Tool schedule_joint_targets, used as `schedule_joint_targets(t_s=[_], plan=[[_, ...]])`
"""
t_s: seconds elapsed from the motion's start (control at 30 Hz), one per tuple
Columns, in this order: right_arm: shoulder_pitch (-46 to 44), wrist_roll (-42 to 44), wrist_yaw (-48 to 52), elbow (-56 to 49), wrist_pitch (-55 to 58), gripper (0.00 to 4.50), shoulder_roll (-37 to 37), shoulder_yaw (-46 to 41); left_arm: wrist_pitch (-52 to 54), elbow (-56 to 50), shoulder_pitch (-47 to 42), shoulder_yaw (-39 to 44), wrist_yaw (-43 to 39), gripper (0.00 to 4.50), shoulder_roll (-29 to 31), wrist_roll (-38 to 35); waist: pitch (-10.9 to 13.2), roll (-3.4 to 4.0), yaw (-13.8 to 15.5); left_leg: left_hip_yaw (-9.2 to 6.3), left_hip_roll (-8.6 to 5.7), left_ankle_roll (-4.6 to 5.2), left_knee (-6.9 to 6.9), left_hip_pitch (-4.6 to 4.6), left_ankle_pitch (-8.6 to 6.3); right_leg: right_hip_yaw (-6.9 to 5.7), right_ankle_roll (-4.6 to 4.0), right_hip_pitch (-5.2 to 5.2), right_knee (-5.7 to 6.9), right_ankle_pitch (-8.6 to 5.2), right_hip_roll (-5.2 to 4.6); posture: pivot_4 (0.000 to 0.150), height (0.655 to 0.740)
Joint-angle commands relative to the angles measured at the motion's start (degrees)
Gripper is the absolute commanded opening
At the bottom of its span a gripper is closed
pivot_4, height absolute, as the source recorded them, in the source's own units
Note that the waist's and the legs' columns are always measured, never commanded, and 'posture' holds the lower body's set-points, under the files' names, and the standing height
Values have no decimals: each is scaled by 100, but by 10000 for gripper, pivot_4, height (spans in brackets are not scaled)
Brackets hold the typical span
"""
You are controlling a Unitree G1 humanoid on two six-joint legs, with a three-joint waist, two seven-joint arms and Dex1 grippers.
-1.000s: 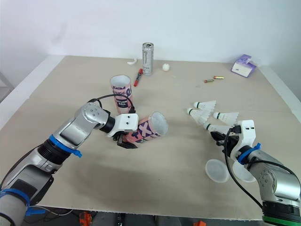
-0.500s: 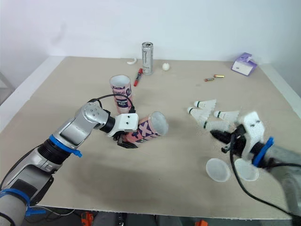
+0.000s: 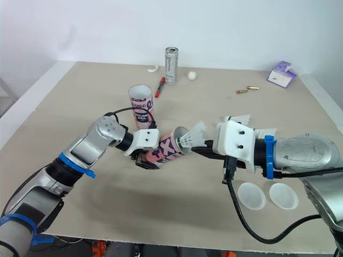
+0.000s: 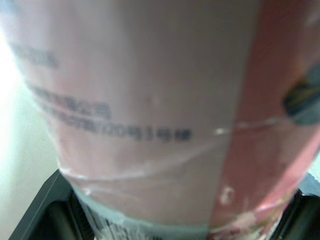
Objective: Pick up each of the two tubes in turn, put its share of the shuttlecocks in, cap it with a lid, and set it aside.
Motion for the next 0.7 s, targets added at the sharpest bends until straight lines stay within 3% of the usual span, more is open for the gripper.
schedule_joint_targets(t_s=[0.03, 0.13, 0.17, 0.23, 0.33, 0.37, 0.4, 0.43, 0.5, 0.67, 0.7], plan=[[-139, -434, 218, 132, -477, 310, -38, 241, 17, -20, -28, 36, 51, 36756, 30, 66, 0, 0, -2, 0, 0, 0, 0, 0, 0, 0, 0, 0, 0, 0, 0, 1500, 7400], [-346, -591, 327, 302, -625, 310, 31, 457, 33, -15, -38, 35, 66, 36756, 16, 70, 0, 0, -3, -2, 1, 1, 1, 2, 1, -3, -2, 0, 2, 3, 1, 1500, 7400], [-428, -620, 343, 363, -669, 6534, 56, 490, 35, -15, -39, 35, 70, 36756, 15, 71, 0, 0, -4, -2, 2, 1, 1, 2, 1, -3, -3, 0, 2, 3, 2, 1500, 7400], [-538, -631, 388, 438, -706, 10155, 52, 491, 42, -18, -37, 38, 72, 36756, 18, 71, 0, 1, -5, -1, 2, 1, 1, 3, 1, -2, -3, 0, 2, 4, 2, 1500, 7400], [-612, -541, 489, 506, -684, 20085, 41, 380, 47, -24, -26, 42, 70, 36756, 28, 73, 0, 0, -2, -1, 1, 2, 4, 2, 1, -2, -2, 0, 2, 5, 2, 1500, 7400], [-626, -350, 475, 516, -566, 23439, 93, 257, 46, -26, -21, 40, 67, 36756, 32, 73, 0, 1, -2, -2, 1, 2, 4, 1, 1, -3, -2, 0, 2, 5, 2, 1500, 7400], [-638, -103, 429, 531, -389, 30825, 159, 108, 45, -27, -18, 38, 64, 36756, 34, 73, 0, 1, -2, -1, 1, 2, 4, 1, 1, -1, -1, 1, 2, 4, 2, 1500, 7400], [-654, 194, 379, 579, -171, 30825, 216, -79, 45, -28, -17, 36, 59, 36756, 35, 71, 0, 1, -2, -1, 1, 2, 4, 1, 1, -1, -1, 1, 2, 4, 2, 1500, 7400], [-790, 697, 193, 799, 260, 37917, 342, -385, 30, -17, -25, 32, 50, 36756, 31, 69, 0, 1, -2, -2, 1, 2, 4, 1, 1, -2, -1, 1, 2, 5, 2, 1500, 7400], [-1022, 831, 44, 1387, 643, 37917, 429, -435, -17, 16, -55, 14, 40, 36756, 0, 77, 0, -1, -7, -1, 2, 7, 6, 2, 4, 1, 1, 3, 3, 14, 2, 1500, 7400], [-1044, 726, 51, 1464, 620, 35339, 413, -337, -29, 28, -61, 11, 41, 36756, -9, 81, -1, -1, -7, 0, 2, 7, 6, 4, 4, 2, 1, 3, 3, 14, 3, 1500, 7400]])
